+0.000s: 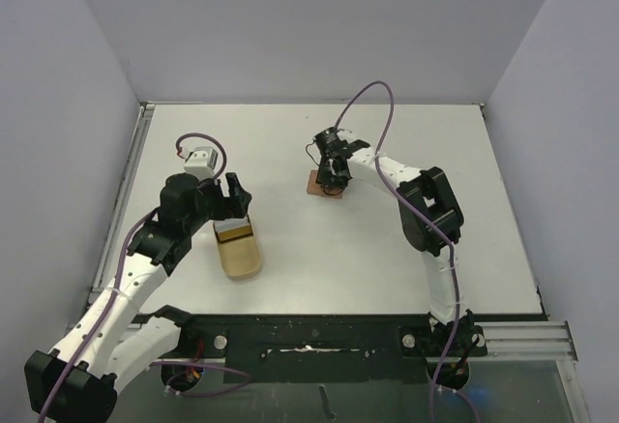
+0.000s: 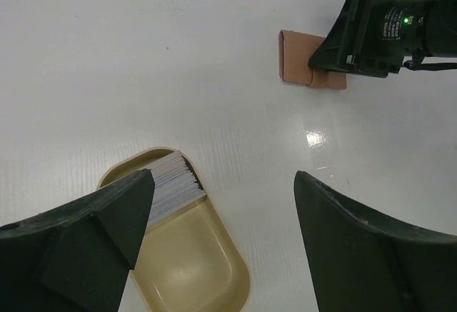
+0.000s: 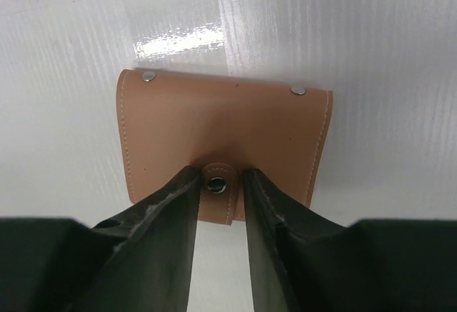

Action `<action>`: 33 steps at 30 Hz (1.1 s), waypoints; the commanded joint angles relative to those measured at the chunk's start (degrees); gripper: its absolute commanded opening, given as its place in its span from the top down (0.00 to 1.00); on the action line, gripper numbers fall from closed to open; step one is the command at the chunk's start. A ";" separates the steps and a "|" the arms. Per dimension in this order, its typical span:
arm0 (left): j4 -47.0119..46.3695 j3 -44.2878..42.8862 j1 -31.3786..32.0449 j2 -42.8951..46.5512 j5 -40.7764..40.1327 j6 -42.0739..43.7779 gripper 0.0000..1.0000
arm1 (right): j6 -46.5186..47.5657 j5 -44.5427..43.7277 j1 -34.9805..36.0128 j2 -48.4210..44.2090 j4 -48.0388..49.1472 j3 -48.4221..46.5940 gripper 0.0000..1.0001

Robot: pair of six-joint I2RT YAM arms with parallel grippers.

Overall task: Put the credit cards into the card holder
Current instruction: Move the card holder to the center of the board.

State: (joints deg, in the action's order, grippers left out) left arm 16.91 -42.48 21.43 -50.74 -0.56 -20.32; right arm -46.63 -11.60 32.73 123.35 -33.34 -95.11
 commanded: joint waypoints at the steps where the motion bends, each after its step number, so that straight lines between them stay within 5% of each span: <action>1: -3.23 -0.45 -1.02 1.17 0.60 0.83 0.22 | 2.73 -1.84 0.81 -1.08 -0.34 2.33 0.74; 14: -7.39 1.41 -0.79 5.52 3.05 0.55 0.32 | 14.02 5.75 2.58 -11.58 7.01 17.35 0.99; 22: -7.06 1.31 -0.56 8.66 3.63 3.79 0.34 | 17.42 4.29 4.45 -23.45 10.12 30.09 1.00; 27: -10.52 1.75 -0.30 6.74 12.29 1.76 0.35 | 19.14 5.45 5.09 -30.88 11.36 37.70 1.00; 33: -17.70 3.76 0.70 6.35 24.16 11.11 0.36 | 24.15 7.34 6.37 -42.93 14.97 42.23 1.00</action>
State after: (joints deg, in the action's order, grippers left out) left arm 8.36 -39.18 21.39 -44.86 13.56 -15.73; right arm -27.11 -5.43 38.06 89.34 -23.55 -53.60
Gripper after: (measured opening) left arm 0.637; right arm 0.151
